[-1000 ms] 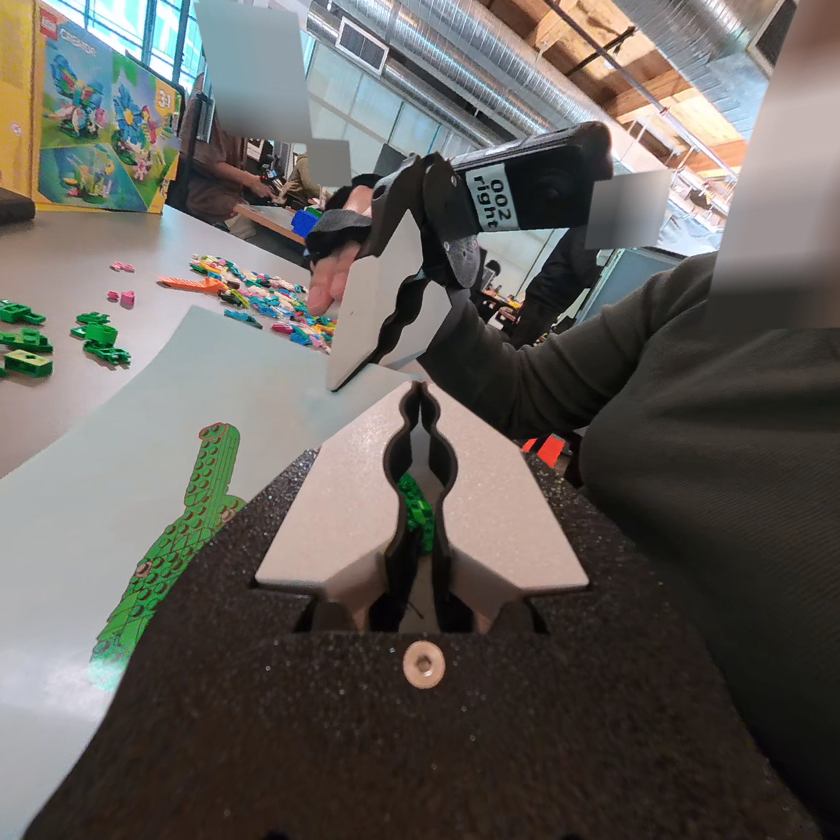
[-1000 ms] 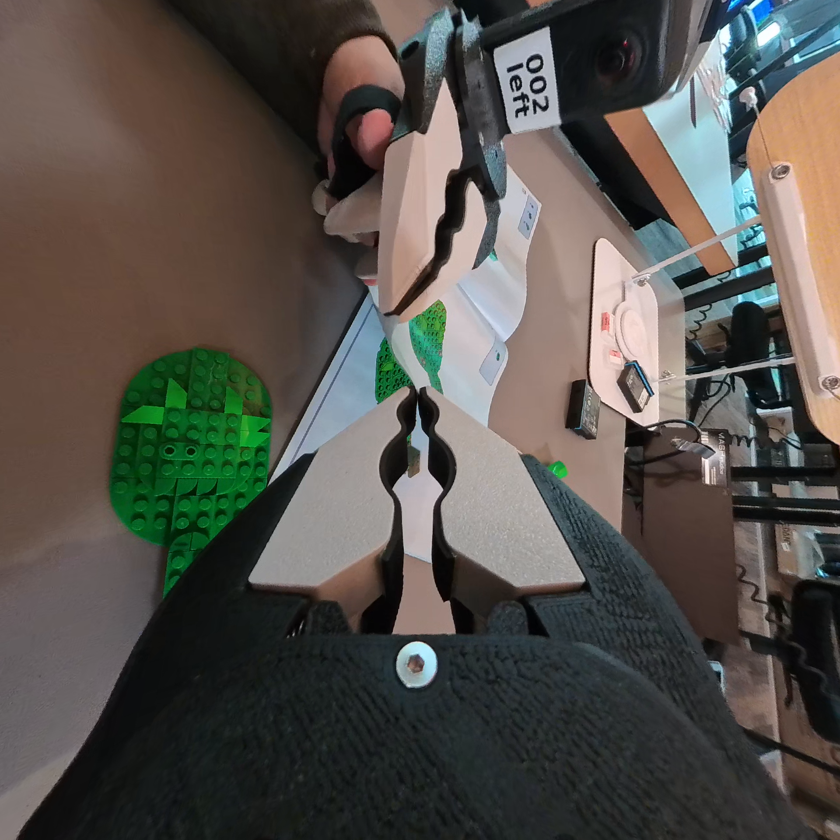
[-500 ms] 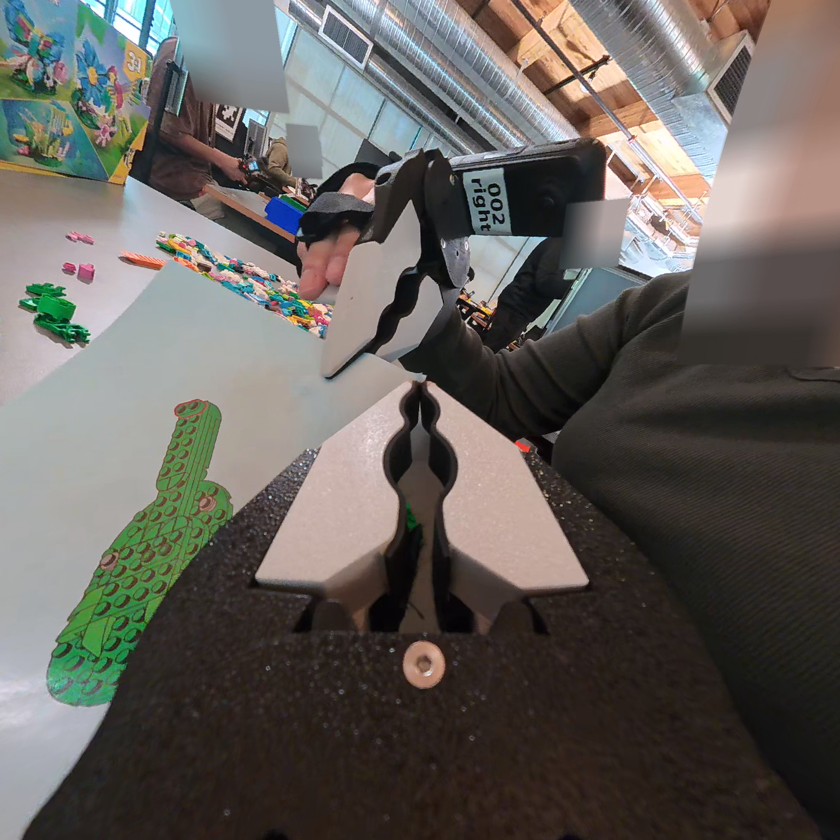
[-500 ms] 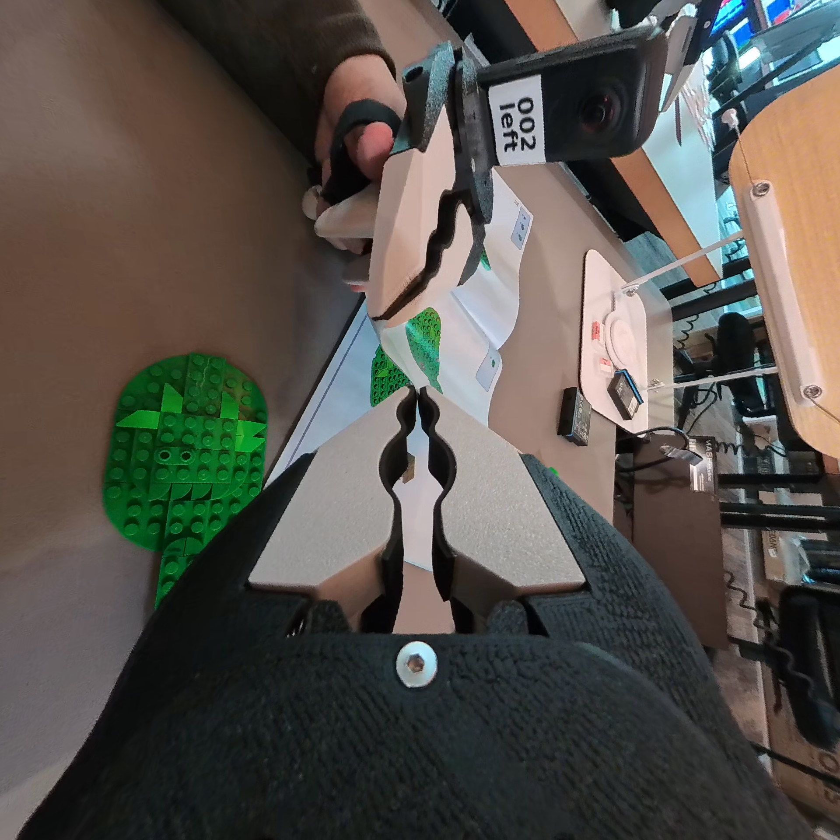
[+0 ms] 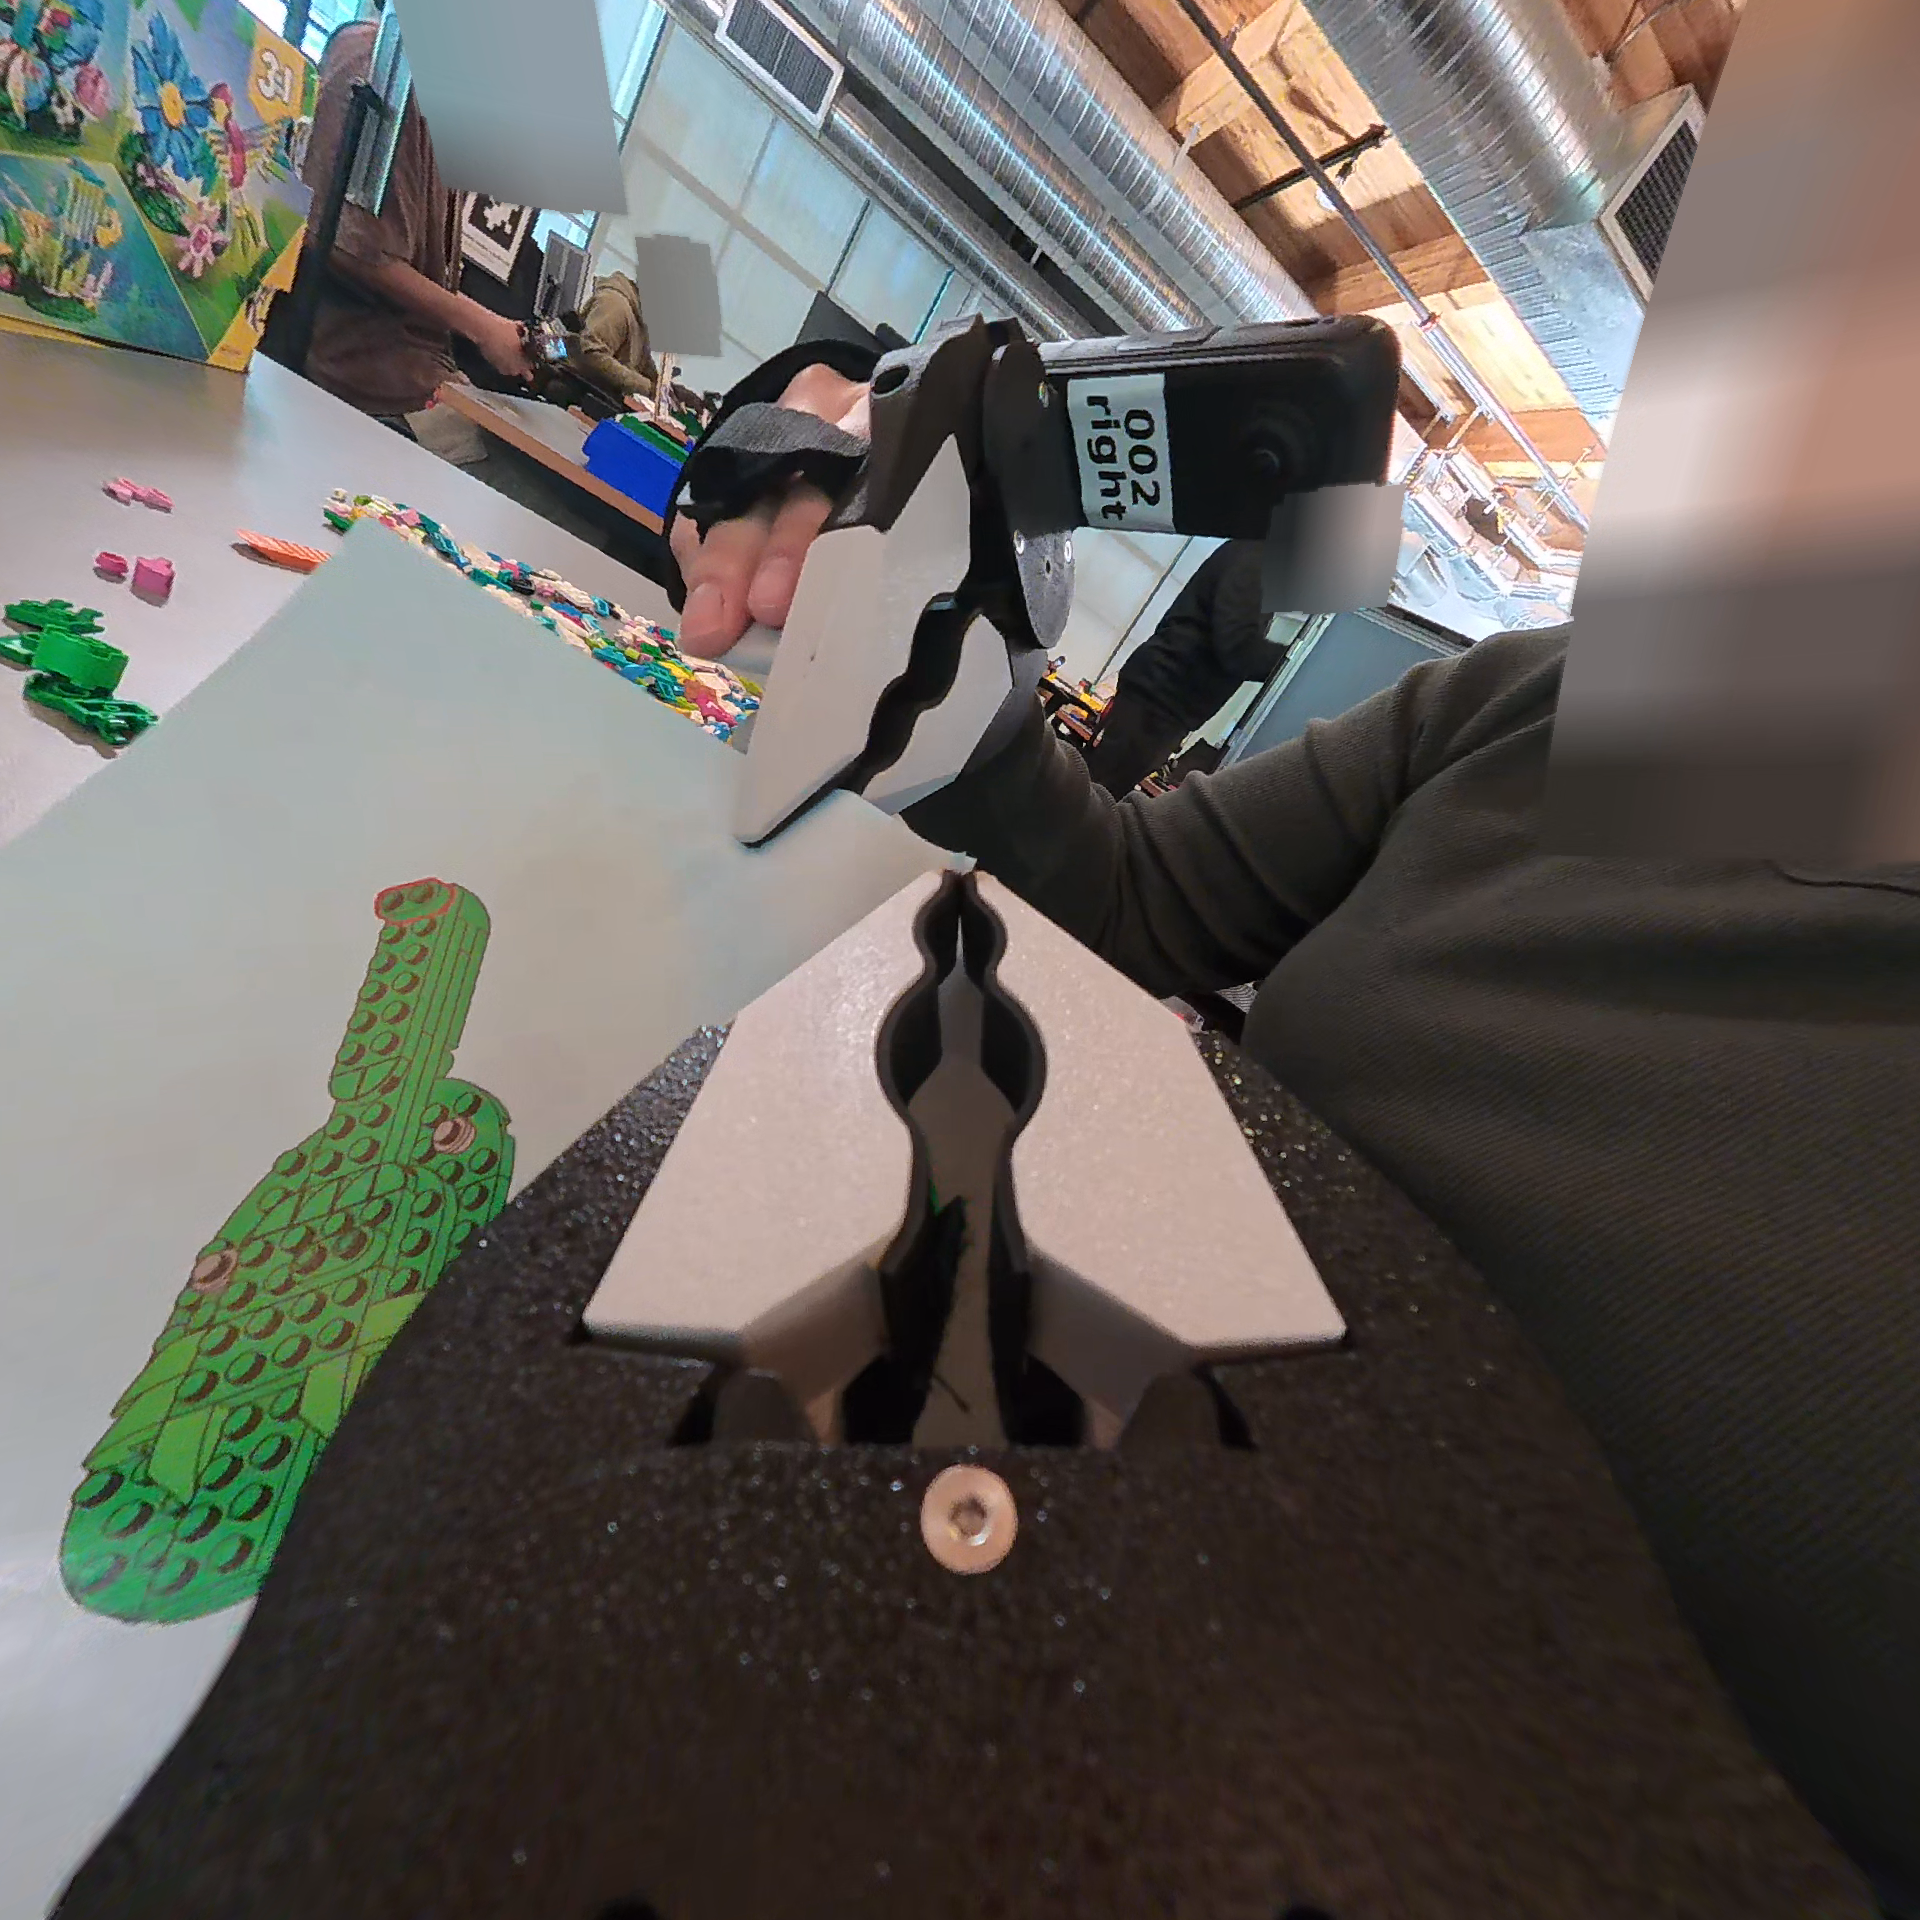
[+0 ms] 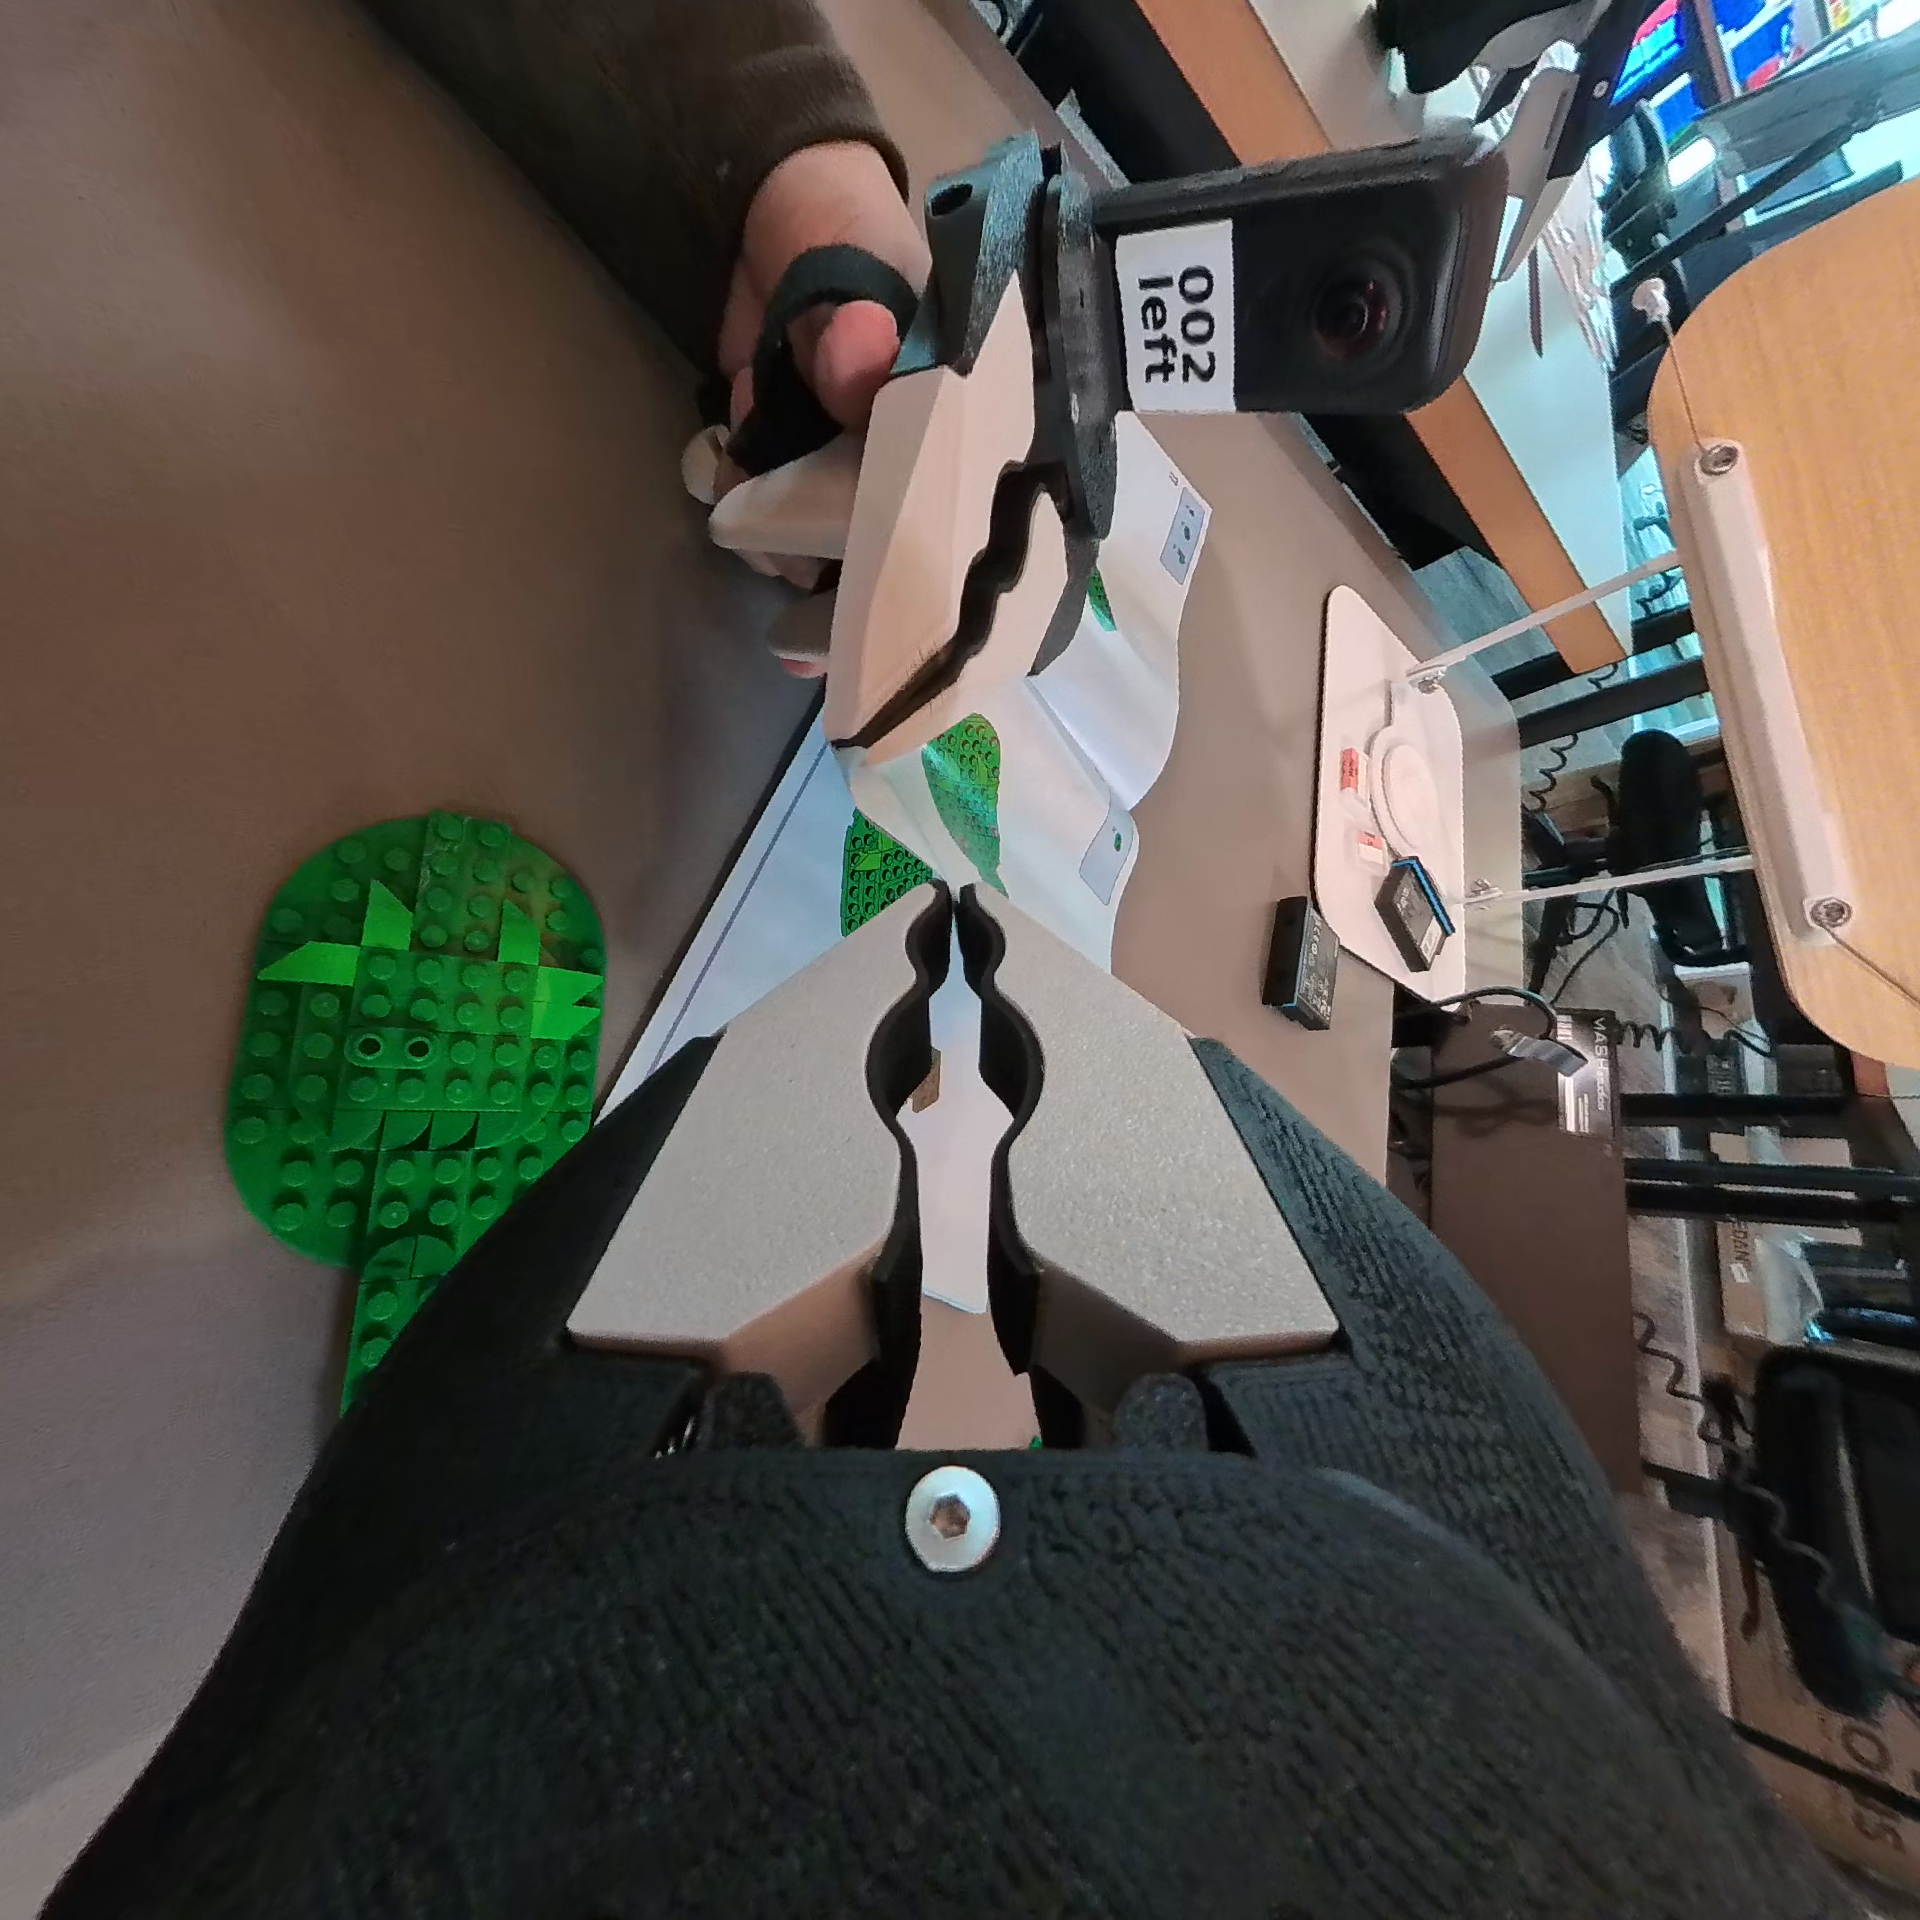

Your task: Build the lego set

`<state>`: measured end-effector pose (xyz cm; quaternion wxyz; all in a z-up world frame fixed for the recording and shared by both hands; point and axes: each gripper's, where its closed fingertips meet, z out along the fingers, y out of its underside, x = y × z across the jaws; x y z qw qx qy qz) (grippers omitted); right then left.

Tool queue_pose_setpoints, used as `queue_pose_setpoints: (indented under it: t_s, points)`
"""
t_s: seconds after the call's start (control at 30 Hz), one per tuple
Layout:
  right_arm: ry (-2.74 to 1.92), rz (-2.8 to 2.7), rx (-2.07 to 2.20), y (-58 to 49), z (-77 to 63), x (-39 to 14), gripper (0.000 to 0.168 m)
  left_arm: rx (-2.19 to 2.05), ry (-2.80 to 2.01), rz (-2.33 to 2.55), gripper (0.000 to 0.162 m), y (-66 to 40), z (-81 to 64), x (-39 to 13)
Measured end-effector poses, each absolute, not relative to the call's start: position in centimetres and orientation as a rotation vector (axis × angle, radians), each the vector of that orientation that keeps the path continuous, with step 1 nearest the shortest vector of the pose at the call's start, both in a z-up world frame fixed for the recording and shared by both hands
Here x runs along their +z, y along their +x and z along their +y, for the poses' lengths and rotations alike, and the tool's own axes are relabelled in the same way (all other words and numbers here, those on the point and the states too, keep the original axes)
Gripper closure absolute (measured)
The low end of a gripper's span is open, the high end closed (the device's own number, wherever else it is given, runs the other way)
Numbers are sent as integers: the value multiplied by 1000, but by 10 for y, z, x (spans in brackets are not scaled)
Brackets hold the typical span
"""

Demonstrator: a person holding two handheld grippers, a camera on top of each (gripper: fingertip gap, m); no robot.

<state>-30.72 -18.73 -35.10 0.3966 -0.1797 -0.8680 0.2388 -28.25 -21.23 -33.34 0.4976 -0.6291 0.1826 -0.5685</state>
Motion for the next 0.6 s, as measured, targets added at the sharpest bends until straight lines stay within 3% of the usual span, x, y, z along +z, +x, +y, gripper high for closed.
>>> queue_pose_setpoints:
  t_s: [0.6]
  points:
    - [-442,-2187,600,-309,-189,-349,167,-1397,-1543,440,162,-281,-213,-336]
